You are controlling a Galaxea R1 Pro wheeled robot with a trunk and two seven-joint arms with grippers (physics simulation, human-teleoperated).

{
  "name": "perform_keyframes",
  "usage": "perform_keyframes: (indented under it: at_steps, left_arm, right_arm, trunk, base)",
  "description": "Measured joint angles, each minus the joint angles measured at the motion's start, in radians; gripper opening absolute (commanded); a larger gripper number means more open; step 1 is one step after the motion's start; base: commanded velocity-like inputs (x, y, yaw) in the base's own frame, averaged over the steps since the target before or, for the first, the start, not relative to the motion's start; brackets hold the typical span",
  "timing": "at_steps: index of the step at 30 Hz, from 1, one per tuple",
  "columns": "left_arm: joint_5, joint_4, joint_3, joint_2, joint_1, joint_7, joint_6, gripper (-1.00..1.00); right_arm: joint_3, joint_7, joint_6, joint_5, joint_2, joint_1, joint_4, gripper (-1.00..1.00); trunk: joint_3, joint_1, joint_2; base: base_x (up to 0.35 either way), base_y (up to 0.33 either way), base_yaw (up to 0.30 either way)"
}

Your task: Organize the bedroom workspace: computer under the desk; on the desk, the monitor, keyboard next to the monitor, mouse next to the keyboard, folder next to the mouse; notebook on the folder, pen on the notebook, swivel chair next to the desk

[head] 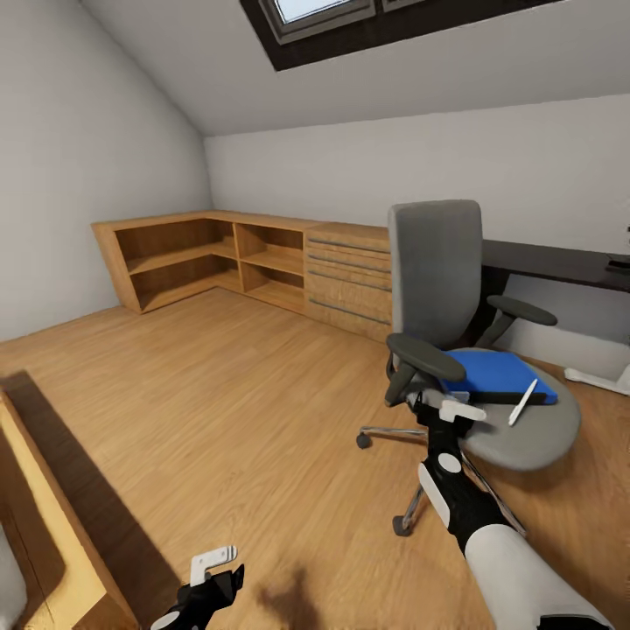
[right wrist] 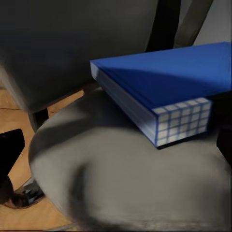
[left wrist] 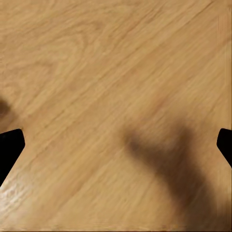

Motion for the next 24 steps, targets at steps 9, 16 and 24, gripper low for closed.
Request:
perform_keyframes:
  at_steps: [9, 16, 24]
  left_arm:
    - [0.0, 0.0, 0.0, 0.0, 0.0, 0.0, 0.0, 1.0]
    - [0.0, 0.0, 0.0, 0.0, 0.0, 0.0, 0.0, 1.0]
    - [0.0, 0.0, 0.0, 0.0, 0.0, 0.0, -0.001, 1.0]
  right_arm:
    - [0.0, 0.0, 0.0, 0.001, 0.0, 0.0, 0.001, 1.0]
    - [0.001, 0.0, 0.0, 0.001, 0.001, 0.0, 0.001, 1.0]
    - [0.001, 0.001, 0.0, 0.001, 0.001, 0.0, 0.002, 1.0]
  trunk:
    - [0.0, 0.0, 0.0]
    - [0.0, 0.0, 0.0]
    - [0.0, 0.0, 0.0]
  base:
    - [-0.234, 0.0, 0.0]
    - [-0.038, 0.0, 0.0]
    - [-0.006, 0.0, -0.024]
